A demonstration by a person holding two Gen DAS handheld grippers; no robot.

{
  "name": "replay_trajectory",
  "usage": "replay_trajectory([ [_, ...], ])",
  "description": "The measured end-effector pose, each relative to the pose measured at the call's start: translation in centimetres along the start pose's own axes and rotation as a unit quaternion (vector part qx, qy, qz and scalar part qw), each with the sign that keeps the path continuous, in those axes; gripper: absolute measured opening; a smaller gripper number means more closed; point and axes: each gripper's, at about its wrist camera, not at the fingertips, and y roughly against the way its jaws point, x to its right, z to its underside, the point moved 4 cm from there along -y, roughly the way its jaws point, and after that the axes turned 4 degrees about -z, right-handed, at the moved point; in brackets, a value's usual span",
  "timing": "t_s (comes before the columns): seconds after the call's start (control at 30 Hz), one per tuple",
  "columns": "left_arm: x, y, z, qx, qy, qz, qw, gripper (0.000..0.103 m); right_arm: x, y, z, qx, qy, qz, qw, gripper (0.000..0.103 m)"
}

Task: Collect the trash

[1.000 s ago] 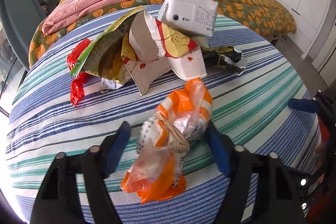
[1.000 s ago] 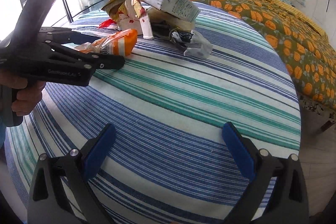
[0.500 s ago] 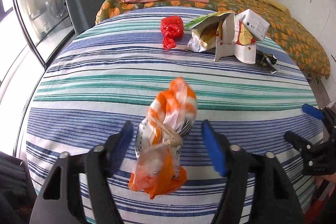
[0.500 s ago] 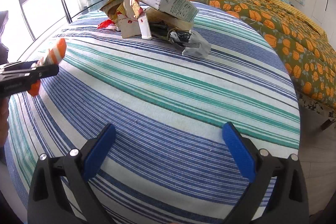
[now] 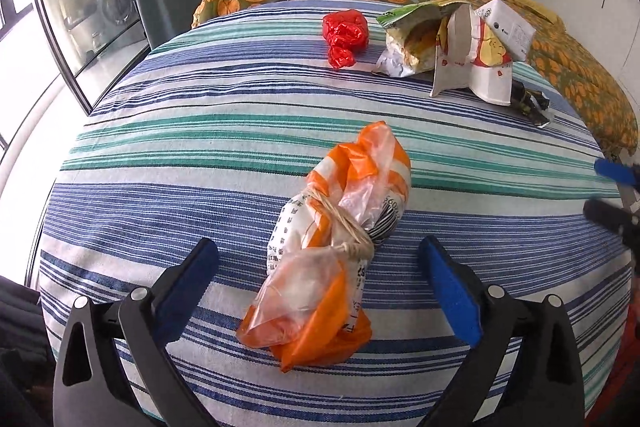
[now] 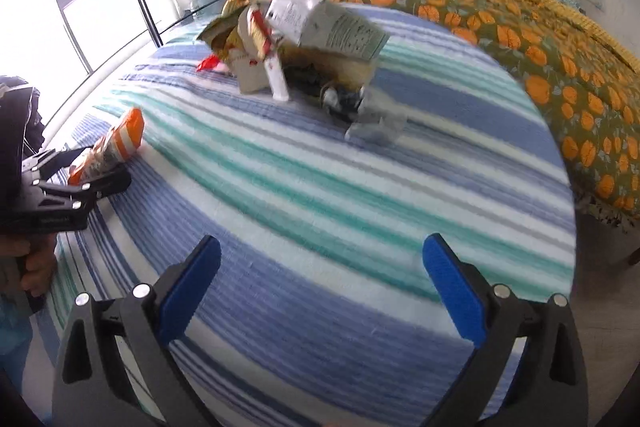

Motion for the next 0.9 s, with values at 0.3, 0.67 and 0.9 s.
replay_trajectory([
  [0.3,0.2,0.0,0.1,0.000,0.001,-0.001,1.0000,0.099,1.4,-5.5,-7.3,-0.041,0.119,-0.021,0.992,0.097],
  [0.67,0.1,0.0,0.2,0.000,0.002,-0.001,1.0000,0.099,-0.2,-4.4,-5.0,-0.066,0.077,-0.042,0.994,0.049],
  [0.9,0.0,0.0,0.1,0.000,0.002,-0.001,1.0000,0.099,-4.1,0.1,0.8,-0.073,0.005,-0.027,0.997,0.052],
])
